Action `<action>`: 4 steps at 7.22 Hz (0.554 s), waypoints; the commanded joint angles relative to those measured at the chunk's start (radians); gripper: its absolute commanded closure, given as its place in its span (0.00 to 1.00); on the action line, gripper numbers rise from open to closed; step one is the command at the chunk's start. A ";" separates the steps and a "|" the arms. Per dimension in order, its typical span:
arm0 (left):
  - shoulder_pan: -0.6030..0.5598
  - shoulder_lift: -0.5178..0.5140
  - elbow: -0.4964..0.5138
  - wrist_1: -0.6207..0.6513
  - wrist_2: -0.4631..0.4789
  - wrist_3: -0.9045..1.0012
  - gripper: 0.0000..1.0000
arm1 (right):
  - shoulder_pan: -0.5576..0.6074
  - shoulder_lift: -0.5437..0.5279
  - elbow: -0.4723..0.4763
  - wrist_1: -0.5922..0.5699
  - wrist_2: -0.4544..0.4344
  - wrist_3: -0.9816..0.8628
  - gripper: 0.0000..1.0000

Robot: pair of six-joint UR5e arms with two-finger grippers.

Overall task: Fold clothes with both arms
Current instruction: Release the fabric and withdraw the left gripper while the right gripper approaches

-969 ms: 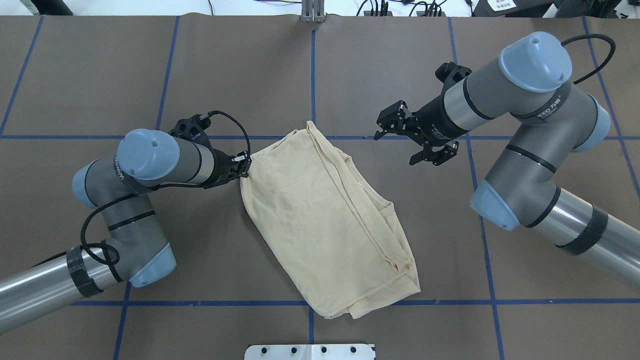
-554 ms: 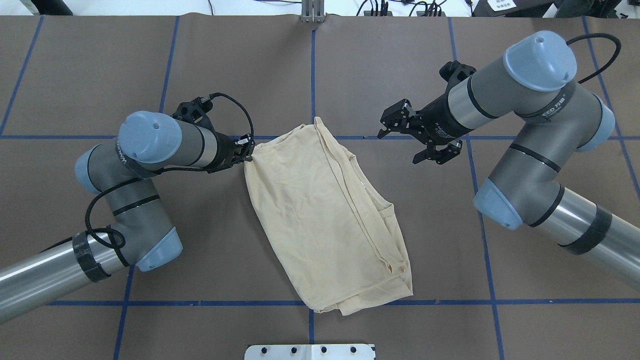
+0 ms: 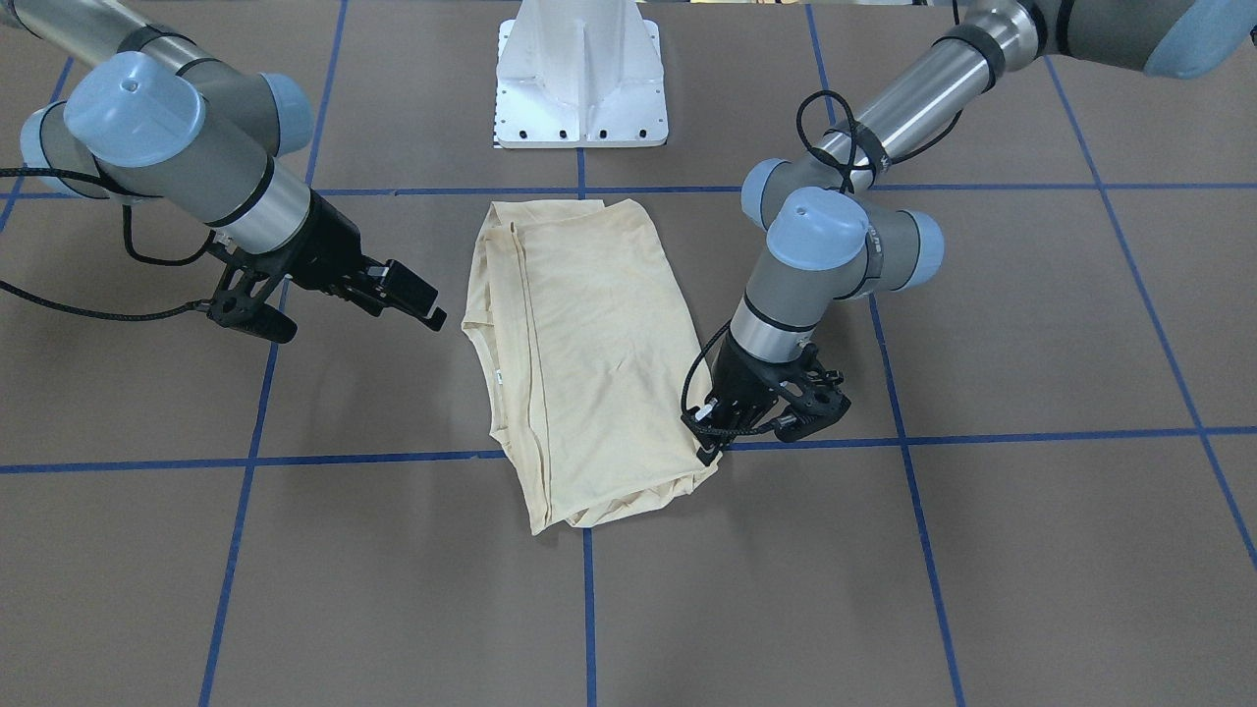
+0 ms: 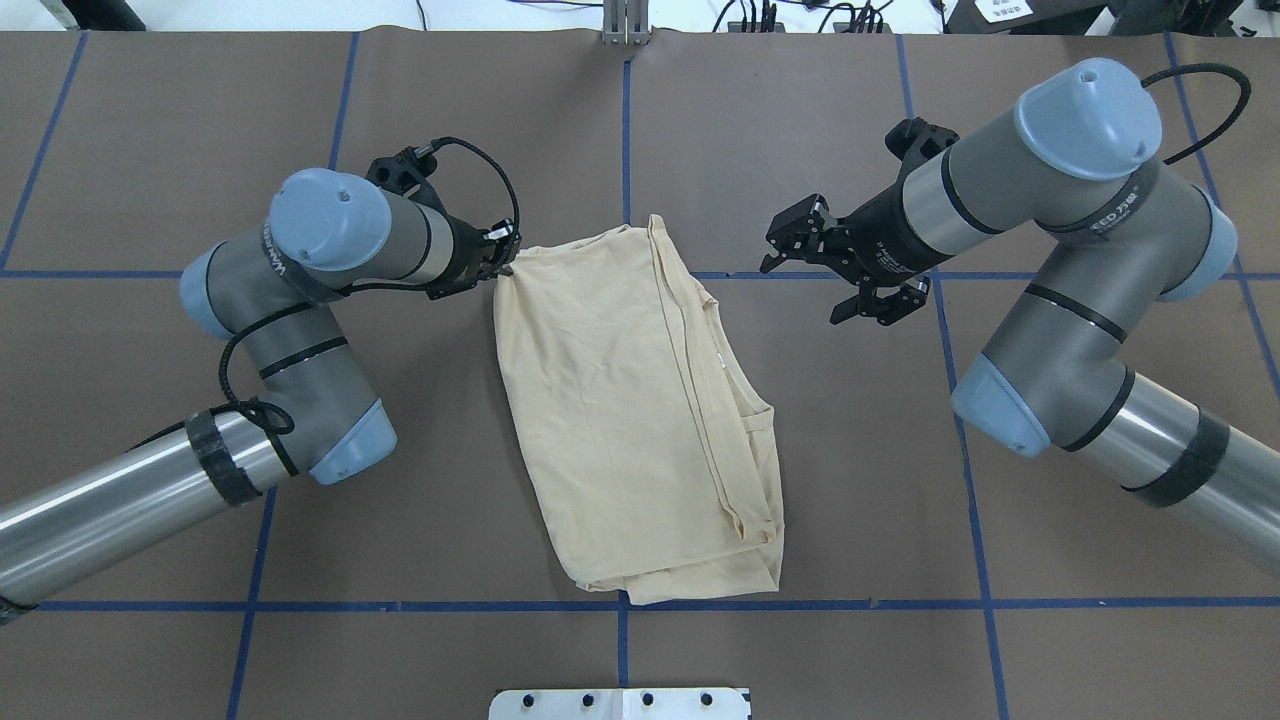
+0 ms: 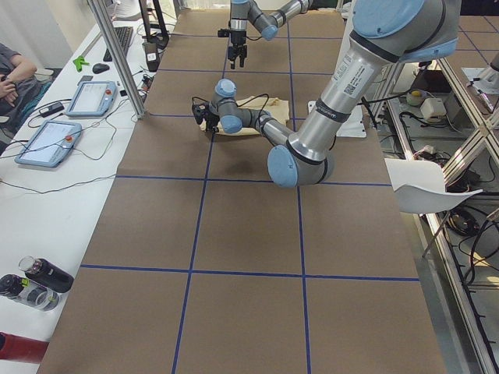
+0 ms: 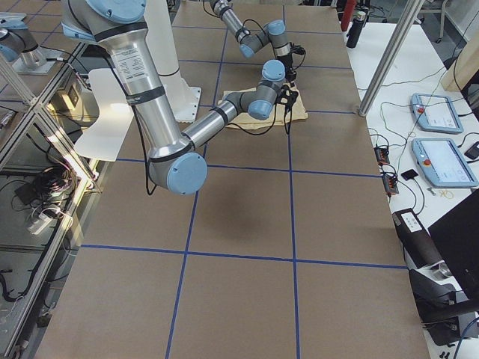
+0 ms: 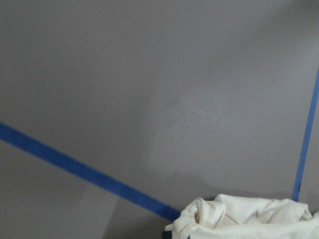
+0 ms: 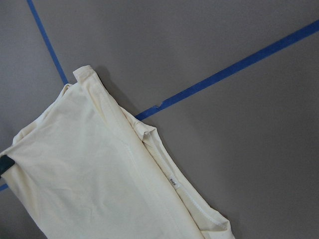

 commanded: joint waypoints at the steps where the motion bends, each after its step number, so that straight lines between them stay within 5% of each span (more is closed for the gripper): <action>1: -0.033 -0.036 0.078 -0.040 0.018 0.031 1.00 | 0.000 -0.001 0.002 -0.001 -0.004 0.000 0.00; 2: -0.038 -0.036 0.086 -0.063 0.026 0.032 1.00 | -0.014 -0.001 0.004 -0.001 -0.035 0.000 0.00; 3: -0.038 -0.036 0.085 -0.062 0.024 0.097 0.01 | -0.040 0.000 0.005 -0.001 -0.082 0.000 0.00; 4: -0.041 -0.033 0.077 -0.063 0.021 0.129 0.00 | -0.069 0.005 0.005 -0.001 -0.133 -0.003 0.00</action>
